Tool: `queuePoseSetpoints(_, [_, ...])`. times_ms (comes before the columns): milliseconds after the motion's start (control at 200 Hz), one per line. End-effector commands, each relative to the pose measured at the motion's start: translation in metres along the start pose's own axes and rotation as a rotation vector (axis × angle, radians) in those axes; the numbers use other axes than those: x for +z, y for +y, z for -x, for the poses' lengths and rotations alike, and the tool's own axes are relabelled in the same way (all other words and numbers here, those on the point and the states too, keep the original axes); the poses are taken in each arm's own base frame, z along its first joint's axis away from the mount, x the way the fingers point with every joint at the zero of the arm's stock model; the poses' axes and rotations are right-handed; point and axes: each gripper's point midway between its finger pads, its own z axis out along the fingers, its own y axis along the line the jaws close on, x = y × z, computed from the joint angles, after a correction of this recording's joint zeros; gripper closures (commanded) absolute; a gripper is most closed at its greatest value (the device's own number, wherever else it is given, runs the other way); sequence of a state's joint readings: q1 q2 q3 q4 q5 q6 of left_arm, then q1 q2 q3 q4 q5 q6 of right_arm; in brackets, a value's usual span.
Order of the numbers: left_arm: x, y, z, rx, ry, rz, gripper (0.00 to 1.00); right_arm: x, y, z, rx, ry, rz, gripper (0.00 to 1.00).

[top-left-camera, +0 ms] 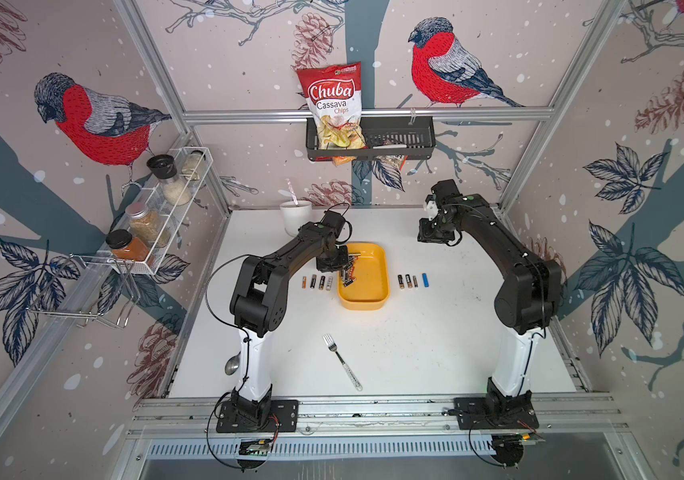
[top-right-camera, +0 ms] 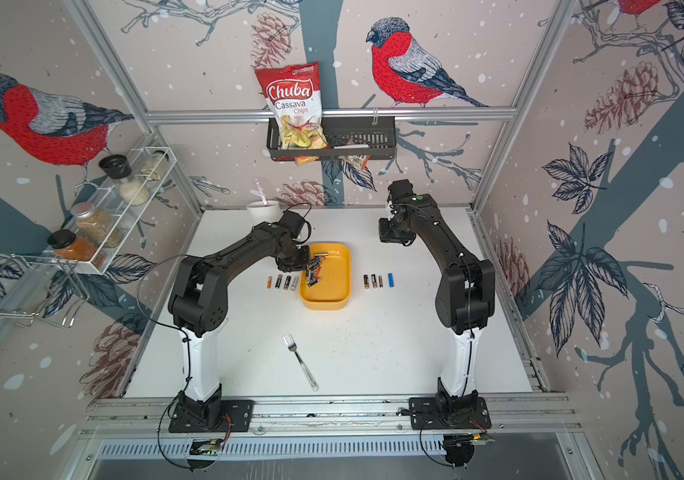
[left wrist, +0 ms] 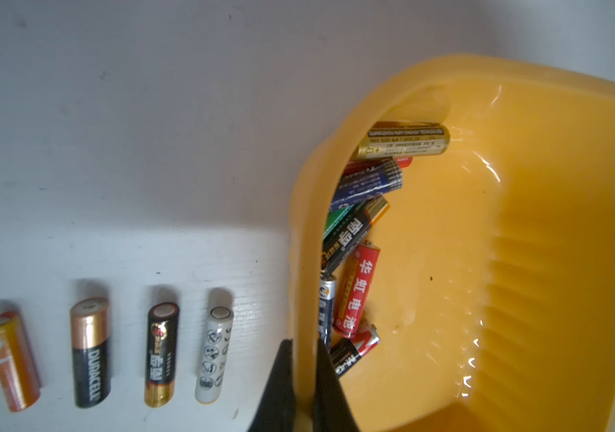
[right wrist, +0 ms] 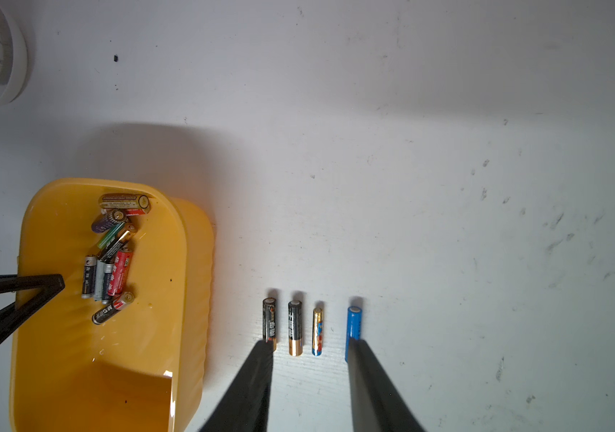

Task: Take the batteries out of the storage box
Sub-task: Adjust the storage box at the center of the board.

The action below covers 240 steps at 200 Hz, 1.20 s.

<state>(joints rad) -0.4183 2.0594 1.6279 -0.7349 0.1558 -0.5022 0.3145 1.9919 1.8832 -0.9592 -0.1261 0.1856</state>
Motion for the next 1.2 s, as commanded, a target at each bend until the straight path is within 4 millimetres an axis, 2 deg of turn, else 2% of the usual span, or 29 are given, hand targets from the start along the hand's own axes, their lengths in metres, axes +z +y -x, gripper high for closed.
queuePoseSetpoints(0, [-0.002,-0.003,0.008,-0.004,-0.046,-0.011,1.00,0.002,0.002,-0.006,-0.010,0.021,-0.004,0.60])
queuePoseSetpoints(130, [0.000,-0.003,0.007,0.000,-0.050,-0.015,1.00,0.004,0.005,-0.006,-0.013,0.024,-0.002,0.60])
queuePoseSetpoints(275, [0.000,-0.004,0.005,0.004,-0.049,-0.028,0.88,0.005,0.006,-0.005,-0.014,0.024,-0.004,0.60])
queuePoseSetpoints(510, [-0.001,-0.004,0.001,0.001,-0.044,-0.034,0.78,0.006,0.009,-0.006,-0.016,0.026,-0.002,0.60])
queuePoseSetpoints(705, [-0.016,-0.009,0.009,-0.006,-0.085,-0.056,0.69,0.007,0.019,-0.005,-0.018,0.022,0.006,0.60])
queuePoseSetpoints(936, [-0.044,0.000,0.034,-0.027,-0.140,-0.099,0.66,0.021,0.071,-0.014,-0.071,0.049,0.059,0.59])
queuePoseSetpoints(1051, [-0.060,0.017,0.041,-0.043,-0.167,-0.088,0.65,0.030,0.104,-0.017,-0.097,0.051,0.096,0.59])
queuePoseSetpoints(1196, [-0.072,0.042,0.042,-0.067,-0.190,-0.074,0.65,0.051,0.143,-0.028,-0.139,0.081,0.124,0.59])
